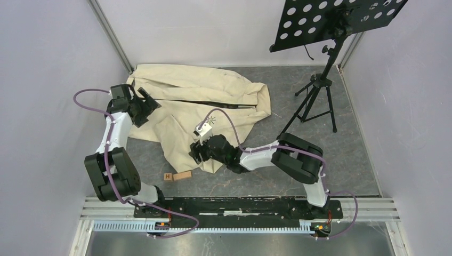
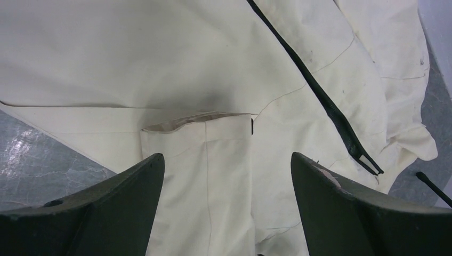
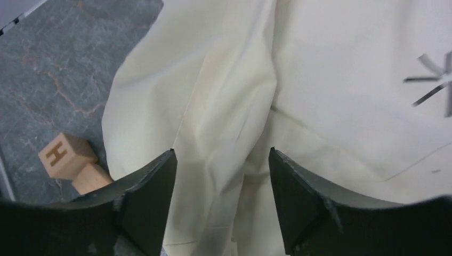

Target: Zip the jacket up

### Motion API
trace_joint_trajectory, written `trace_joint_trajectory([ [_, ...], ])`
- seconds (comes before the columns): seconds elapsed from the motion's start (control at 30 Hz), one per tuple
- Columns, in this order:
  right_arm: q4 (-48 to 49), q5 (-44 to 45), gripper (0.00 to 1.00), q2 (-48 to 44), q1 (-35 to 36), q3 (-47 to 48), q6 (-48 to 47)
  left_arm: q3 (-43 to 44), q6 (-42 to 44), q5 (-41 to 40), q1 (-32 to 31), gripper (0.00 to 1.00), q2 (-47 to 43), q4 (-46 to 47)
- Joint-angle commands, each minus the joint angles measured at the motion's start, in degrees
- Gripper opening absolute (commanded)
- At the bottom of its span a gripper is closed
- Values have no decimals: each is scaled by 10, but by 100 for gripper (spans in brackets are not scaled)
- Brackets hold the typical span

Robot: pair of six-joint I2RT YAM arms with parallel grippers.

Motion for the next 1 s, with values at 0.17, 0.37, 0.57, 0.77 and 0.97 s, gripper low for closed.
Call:
trace_joint_trajectory([
  [0.17, -139, 71, 92, -60, -45, 139, -191, 39, 34, 10, 11, 97, -17, 2],
  [0.37, -209, 69, 96, 1, -95, 235, -289, 54, 34, 3, 11, 100, -23, 17],
  [0.57, -303, 63, 97, 120, -128, 404, -343, 56, 19, 25, 12, 100, -10, 44],
  [0.77, -313, 54, 97, 192, -150, 479, -362, 47, 32, 66, 11, 100, 5, 54],
  [0.97, -317, 24, 96, 244, -165, 517, -362, 20, 33, 78, 11, 100, 21, 70],
])
